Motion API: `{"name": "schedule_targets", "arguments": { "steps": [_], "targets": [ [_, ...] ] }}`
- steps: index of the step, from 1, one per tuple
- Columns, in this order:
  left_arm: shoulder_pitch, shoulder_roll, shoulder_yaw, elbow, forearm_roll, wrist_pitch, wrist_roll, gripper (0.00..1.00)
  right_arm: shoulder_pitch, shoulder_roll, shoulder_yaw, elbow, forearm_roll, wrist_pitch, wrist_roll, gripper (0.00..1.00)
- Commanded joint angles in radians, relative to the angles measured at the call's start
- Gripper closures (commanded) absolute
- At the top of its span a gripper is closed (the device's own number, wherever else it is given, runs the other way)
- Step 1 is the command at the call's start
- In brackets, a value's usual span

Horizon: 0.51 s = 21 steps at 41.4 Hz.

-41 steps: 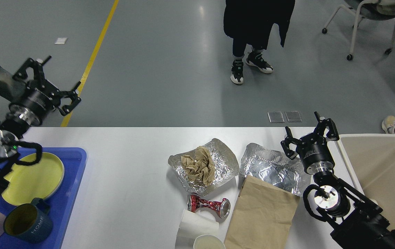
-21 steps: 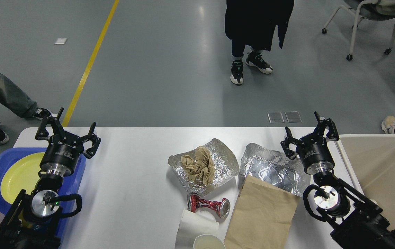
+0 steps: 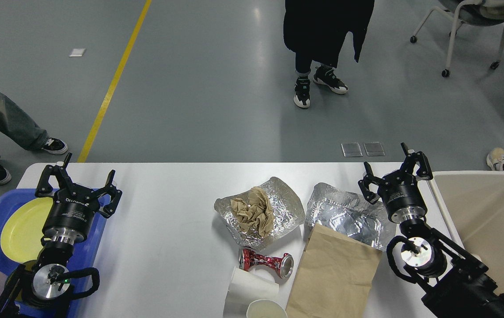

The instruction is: Tidy desktop

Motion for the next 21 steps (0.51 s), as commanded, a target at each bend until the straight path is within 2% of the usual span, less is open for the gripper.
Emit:
{"name": "schedule_targets", "arguments": {
  "steps": [1, 16, 21],
  "targets": [
    [-0.011, 0.000, -0.003, 0.006, -0.005, -0.015, -0.009, 0.04, 0.000, 0.000, 0.000, 0.000, 0.000, 0.000, 0.000, 0.00],
    [-0.046, -0.003, 0.013, 0.003, -0.008, -0.015, -0.010, 0.04, 0.000, -0.001, 0.000, 0.000, 0.000, 0.000, 0.000, 0.00],
    [-0.041, -0.047, 0.017, 0.014, 0.006, -0.006, -0.012, 0.04, 0.000, 0.000, 0.000, 0.000, 0.000, 0.000, 0.000, 0.00]
  ]
}}
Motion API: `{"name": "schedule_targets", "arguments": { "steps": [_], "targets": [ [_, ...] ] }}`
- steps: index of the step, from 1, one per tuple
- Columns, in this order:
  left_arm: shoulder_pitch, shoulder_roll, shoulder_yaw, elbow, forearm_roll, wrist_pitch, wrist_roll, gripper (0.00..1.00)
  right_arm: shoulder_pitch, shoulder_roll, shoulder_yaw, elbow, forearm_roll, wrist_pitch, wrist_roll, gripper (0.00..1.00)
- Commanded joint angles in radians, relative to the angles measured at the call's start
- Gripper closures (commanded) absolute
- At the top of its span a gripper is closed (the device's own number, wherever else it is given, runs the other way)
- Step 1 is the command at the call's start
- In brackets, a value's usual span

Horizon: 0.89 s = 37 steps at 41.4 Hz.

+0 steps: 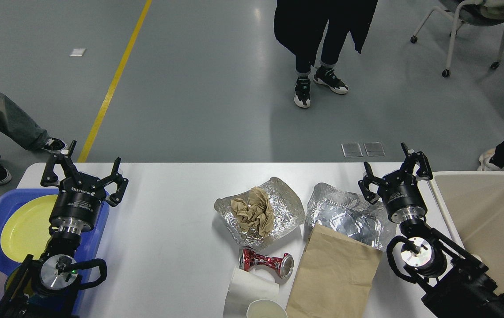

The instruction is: Tidy desktop

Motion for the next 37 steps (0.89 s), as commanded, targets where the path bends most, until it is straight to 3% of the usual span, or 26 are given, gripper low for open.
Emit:
{"name": "schedule_targets", "arguments": {
  "steps": [1, 19, 22, 25, 27, 28, 30, 37],
  "targets": [
    [-0.001, -0.049, -0.002, 0.017, 0.017, 0.010, -0.001, 0.04, 0.000, 0.000, 0.000, 0.000, 0.000, 0.000, 0.000, 0.00],
    [-0.038, -0.063, -0.002, 0.121, 0.009, 0.002, -0.006, 0.04, 0.000, 0.000, 0.000, 0.000, 0.000, 0.000, 0.000, 0.00],
    [-0.024, -0.067, 0.007, 0.110, 0.009, -0.019, 0.013, 0.03, 0.000, 0.000, 0.000, 0.000, 0.000, 0.000, 0.000, 0.00],
    [-0.024, -0.069, 0.009, 0.109, 0.012, -0.045, -0.010, 0.03, 0.000, 0.000, 0.000, -0.002, 0.000, 0.000, 0.000, 0.00],
    [-0.022, -0.080, 0.012, 0.109, 0.018, -0.047, -0.067, 0.03, 0.000, 0.000, 0.000, 0.000, 0.000, 0.000, 0.000, 0.00],
    [-0.018, -0.083, 0.012, 0.110, 0.018, -0.045, -0.119, 0.03, 0.000, 0.000, 0.000, 0.000, 0.000, 0.000, 0.000, 0.00],
    [-0.015, -0.081, 0.016, 0.110, 0.020, -0.049, -0.160, 0.03, 0.000, 0.000, 0.000, 0.000, 0.000, 0.000, 0.000, 0.00],
    [-0.009, -0.074, 0.035, 0.110, 0.007, -0.059, -0.153, 0.03, 0.002, 0.000, 0.000, -0.002, 0.000, 0.000, 0.000, 0.00]
  ]
}}
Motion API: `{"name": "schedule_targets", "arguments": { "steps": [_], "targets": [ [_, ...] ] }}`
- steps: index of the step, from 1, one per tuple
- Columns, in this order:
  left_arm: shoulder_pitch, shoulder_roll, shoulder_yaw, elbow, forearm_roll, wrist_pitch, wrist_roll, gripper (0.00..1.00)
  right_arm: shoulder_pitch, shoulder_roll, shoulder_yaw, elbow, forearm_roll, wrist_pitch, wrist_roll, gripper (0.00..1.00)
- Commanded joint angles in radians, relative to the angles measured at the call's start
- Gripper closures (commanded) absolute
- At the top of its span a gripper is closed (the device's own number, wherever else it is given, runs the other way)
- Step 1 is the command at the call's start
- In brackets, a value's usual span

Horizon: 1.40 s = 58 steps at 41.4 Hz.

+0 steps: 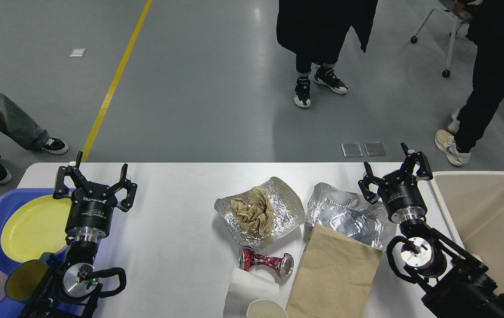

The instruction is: Tidy desktop

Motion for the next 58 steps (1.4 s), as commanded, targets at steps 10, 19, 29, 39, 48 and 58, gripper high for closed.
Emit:
{"name": "schedule_targets", "arguments": {
  "steps": [10, 19, 29, 39, 48, 58],
  "targets": [
    [0.001, 0.011, 0.007, 0.009, -0.068, 0.003, 0.007, 0.03, 0.002, 0.000, 0.000, -0.003, 0.000, 0.000, 0.000, 0.00],
    [-0.010, 0.040, 0.004, 0.025, -0.076, 0.003, 0.039, 0.03, 0.002, 0.000, 0.000, -0.003, 0.000, 0.000, 0.000, 0.00],
    [-0.033, 0.077, 0.009, 0.084, -0.108, -0.069, 0.072, 0.03, 0.002, 0.000, 0.000, -0.001, 0.000, 0.000, 0.000, 0.00],
    [-0.031, 0.076, 0.009, 0.085, -0.108, -0.075, 0.061, 0.03, 0.000, -0.002, 0.000, 0.000, 0.000, 0.000, 0.000, 0.00],
    [-0.031, 0.076, 0.009, 0.085, -0.110, -0.080, 0.061, 0.03, 0.000, 0.000, 0.000, 0.000, 0.000, 0.000, 0.000, 0.00],
    [-0.031, 0.076, 0.009, 0.085, -0.110, -0.080, 0.061, 0.03, 0.000, -0.002, 0.000, 0.000, 0.000, 0.000, 0.000, 0.00]
  ]
}}
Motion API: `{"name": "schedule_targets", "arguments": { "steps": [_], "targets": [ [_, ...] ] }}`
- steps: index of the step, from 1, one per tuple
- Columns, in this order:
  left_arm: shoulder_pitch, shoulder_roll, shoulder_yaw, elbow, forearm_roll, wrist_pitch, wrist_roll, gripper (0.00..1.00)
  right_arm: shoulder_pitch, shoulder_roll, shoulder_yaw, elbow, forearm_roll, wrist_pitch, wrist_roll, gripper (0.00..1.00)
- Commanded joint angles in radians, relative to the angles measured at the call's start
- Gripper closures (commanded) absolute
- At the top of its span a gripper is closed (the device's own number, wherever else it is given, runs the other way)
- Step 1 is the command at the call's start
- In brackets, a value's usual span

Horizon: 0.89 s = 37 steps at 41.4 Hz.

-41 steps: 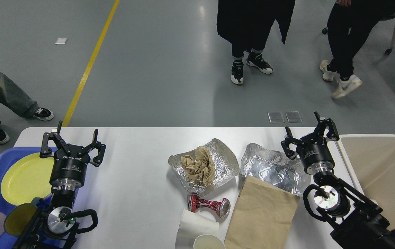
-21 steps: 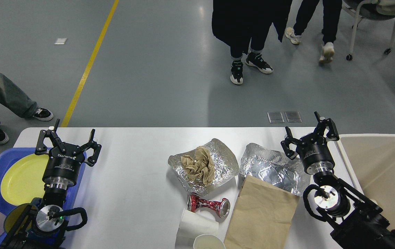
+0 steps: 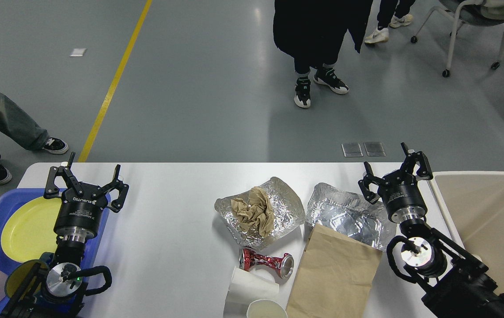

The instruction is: Tidy desktop

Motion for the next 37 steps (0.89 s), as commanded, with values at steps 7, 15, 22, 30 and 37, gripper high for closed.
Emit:
{"name": "schedule_targets", "arguments": {
  "steps": [7, 15, 22, 30, 37],
  "targets": [
    [0.000, 0.000, 0.000, 0.000, 0.000, -0.001, 0.000, 0.03, 0.001, 0.001, 0.000, 0.000, 0.000, 0.000, 0.000, 0.00],
    [0.000, 0.000, 0.000, 0.000, 0.000, -0.001, 0.000, 0.03, -0.002, 0.001, 0.005, 0.000, 0.000, 0.000, 0.003, 0.00],
    [0.000, 0.000, 0.000, 0.000, 0.000, 0.001, 0.000, 0.03, 0.018, -0.002, 0.024, 0.001, 0.000, -0.006, 0.005, 0.00],
    [0.000, 0.000, 0.000, 0.000, 0.000, -0.001, 0.000, 0.03, 0.020, -0.059, 0.110, -0.009, -0.002, -0.015, 0.003, 0.00],
    [0.000, 0.000, 0.000, 0.000, 0.000, -0.001, 0.000, 0.03, -0.035, -0.136, 0.107, -0.009, -0.002, -0.009, 0.003, 0.00]
  ]
}}
